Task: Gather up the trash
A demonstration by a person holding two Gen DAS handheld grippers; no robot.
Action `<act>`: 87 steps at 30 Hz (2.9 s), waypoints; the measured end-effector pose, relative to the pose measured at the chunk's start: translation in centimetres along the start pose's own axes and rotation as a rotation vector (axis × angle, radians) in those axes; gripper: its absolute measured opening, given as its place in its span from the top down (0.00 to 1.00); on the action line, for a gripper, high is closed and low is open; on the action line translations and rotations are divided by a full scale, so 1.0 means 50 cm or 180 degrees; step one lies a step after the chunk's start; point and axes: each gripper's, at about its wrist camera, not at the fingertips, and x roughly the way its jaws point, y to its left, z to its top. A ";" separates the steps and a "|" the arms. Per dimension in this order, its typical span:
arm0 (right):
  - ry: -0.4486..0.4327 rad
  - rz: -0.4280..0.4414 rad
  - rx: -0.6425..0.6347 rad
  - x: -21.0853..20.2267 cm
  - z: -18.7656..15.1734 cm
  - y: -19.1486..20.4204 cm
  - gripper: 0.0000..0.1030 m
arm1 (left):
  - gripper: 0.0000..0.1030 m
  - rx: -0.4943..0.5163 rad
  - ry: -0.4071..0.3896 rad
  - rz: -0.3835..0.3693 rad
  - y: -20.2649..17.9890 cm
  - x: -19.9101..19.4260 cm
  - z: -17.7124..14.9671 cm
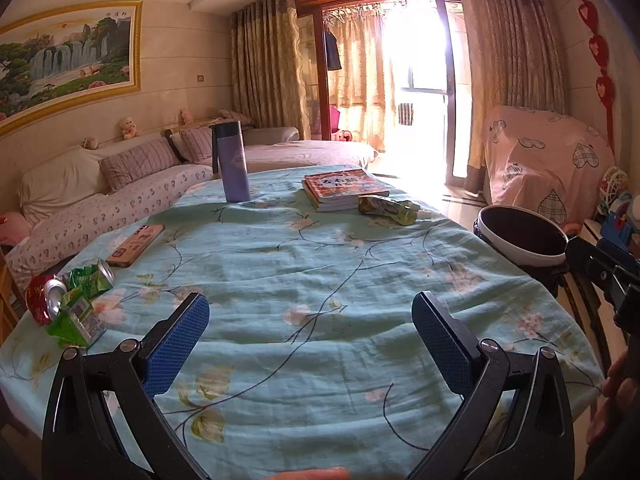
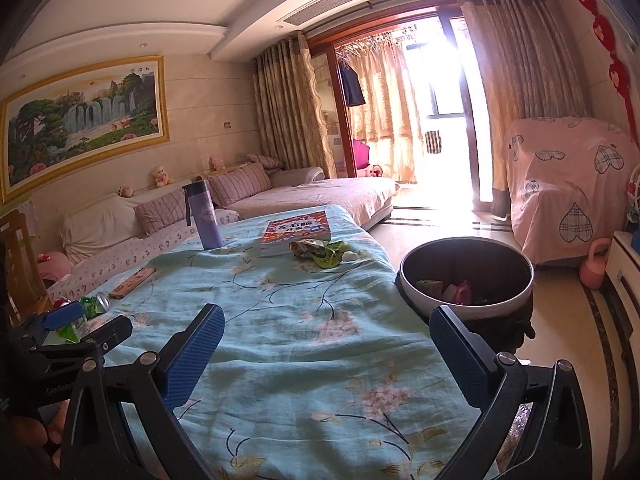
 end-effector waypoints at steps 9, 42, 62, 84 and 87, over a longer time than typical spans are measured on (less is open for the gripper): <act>0.0007 0.0010 0.0001 -0.001 -0.001 -0.001 0.00 | 0.00 0.0003 -0.0027 0.0013 0.001 -0.003 0.000; 0.0006 0.0079 0.0007 -0.007 0.006 0.004 0.00 | 0.00 -0.0012 -0.0091 -0.0040 -0.006 -0.013 0.003; -0.0001 0.0100 0.0007 -0.010 0.009 0.005 0.00 | 0.00 -0.0003 -0.0097 -0.0039 -0.007 -0.014 0.004; 0.0005 0.0112 0.0020 -0.012 0.011 0.008 0.00 | 0.00 0.0004 -0.0083 -0.0045 -0.008 -0.009 0.004; 0.0012 0.0113 0.0020 -0.011 0.011 0.010 0.00 | 0.00 0.0015 -0.0071 -0.0051 -0.011 -0.004 0.005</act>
